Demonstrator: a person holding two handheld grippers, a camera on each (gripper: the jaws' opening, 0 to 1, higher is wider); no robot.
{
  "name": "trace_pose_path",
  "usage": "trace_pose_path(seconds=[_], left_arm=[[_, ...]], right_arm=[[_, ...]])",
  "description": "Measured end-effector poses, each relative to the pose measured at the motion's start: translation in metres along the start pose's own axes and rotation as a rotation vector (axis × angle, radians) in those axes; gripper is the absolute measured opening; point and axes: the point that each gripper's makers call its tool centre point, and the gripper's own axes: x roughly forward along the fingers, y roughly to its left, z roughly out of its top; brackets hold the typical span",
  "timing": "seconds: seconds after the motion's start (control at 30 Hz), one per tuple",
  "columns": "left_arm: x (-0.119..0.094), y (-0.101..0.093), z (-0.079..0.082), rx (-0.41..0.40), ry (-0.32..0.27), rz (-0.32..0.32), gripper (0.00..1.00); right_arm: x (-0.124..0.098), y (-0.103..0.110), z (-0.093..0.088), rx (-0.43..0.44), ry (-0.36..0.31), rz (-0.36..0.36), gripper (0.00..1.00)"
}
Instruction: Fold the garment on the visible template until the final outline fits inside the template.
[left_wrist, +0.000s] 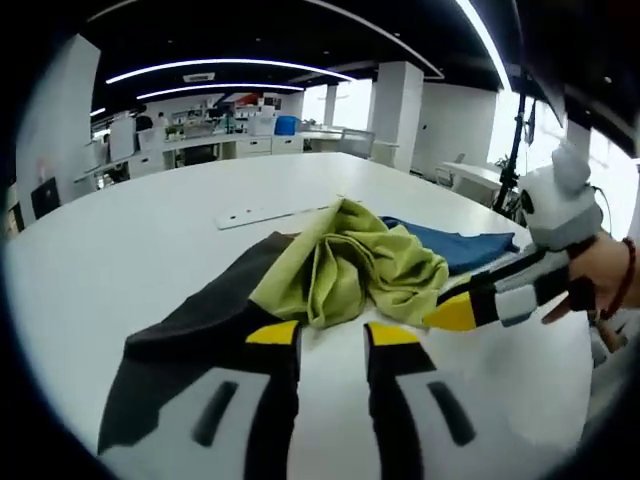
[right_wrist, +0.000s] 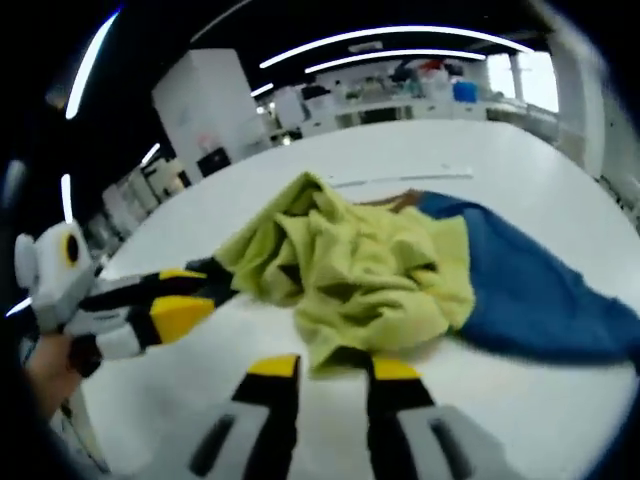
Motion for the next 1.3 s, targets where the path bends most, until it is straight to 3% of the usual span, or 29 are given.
trace_pose_path(seconds=[0.27, 0.37, 0.47, 0.67, 0.9, 1.3], left_arm=[[0.017, 0.010, -0.001, -0.033, -0.001, 0.016, 0.15], [0.023, 0.015, -0.001, -0.036, 0.003, 0.026, 0.12], [0.028, 0.021, -0.008, -0.027, 0.047, 0.049, 0.07], [0.029, 0.020, -0.008, -0.070, 0.058, 0.035, 0.02], [0.016, 0.017, -0.001, -0.074, 0.046, 0.028, 0.00], [-0.018, 0.011, 0.017, -0.050, 0.016, 0.034, 0.00]], right_arm=[[0.004, -0.008, 0.002, 0.043, -0.010, -0.058, 0.07], [0.007, -0.008, 0.004, 0.059, -0.010, -0.057, 0.04], [0.006, -0.008, 0.002, 0.072, -0.006, -0.054, 0.00], [0.009, -0.009, 0.002, 0.084, -0.002, -0.033, 0.00], [0.001, -0.010, 0.000, 0.101, 0.001, 0.000, 0.00], [-0.035, -0.019, -0.006, 0.048, -0.001, 0.013, 0.00]])
